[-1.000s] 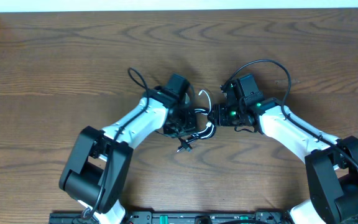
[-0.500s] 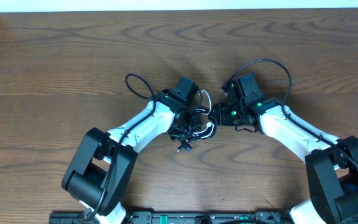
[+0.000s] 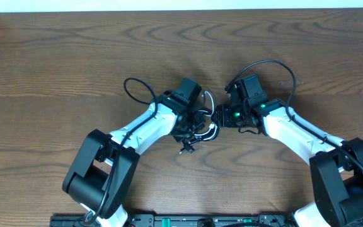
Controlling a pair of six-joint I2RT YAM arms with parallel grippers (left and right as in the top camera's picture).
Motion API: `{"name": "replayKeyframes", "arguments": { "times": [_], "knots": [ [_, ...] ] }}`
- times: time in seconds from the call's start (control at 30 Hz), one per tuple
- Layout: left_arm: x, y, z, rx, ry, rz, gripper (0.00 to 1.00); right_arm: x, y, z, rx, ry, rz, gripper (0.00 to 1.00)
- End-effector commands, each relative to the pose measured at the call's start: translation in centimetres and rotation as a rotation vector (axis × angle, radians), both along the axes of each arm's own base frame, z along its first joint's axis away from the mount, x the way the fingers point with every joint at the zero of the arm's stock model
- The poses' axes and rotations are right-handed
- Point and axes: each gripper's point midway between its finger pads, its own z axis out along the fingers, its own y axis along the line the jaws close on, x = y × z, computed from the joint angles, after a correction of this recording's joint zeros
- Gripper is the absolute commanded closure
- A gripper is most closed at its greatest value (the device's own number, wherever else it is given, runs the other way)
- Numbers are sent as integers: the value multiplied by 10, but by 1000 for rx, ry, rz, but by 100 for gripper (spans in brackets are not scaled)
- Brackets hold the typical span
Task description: Untangle cables
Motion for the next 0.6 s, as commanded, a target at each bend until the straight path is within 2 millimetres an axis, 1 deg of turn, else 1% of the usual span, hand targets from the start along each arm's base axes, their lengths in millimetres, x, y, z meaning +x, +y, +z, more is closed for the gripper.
{"name": "replayKeyframes", "arguments": {
  "times": [0.0, 0.07, 0.2, 0.37, 0.57],
  "knots": [
    [-11, 7, -13, 35, 41, 25, 67, 5, 0, 3, -3, -22, 11, 46],
    [-12, 7, -14, 36, 42, 23, 70, 6, 0, 3, -4, -23, 10, 46],
    [-12, 7, -14, 36, 42, 22, 73, 7, -2, 2, -18, -28, 3, 45],
    [-11, 8, -14, 44, 35, 24, 81, 7, -2, 2, -19, -29, 2, 46],
    [-7, 13, -15, 74, 3, -8, 81, 7, -2, 2, -22, -37, 16, 45]
  ]
}}
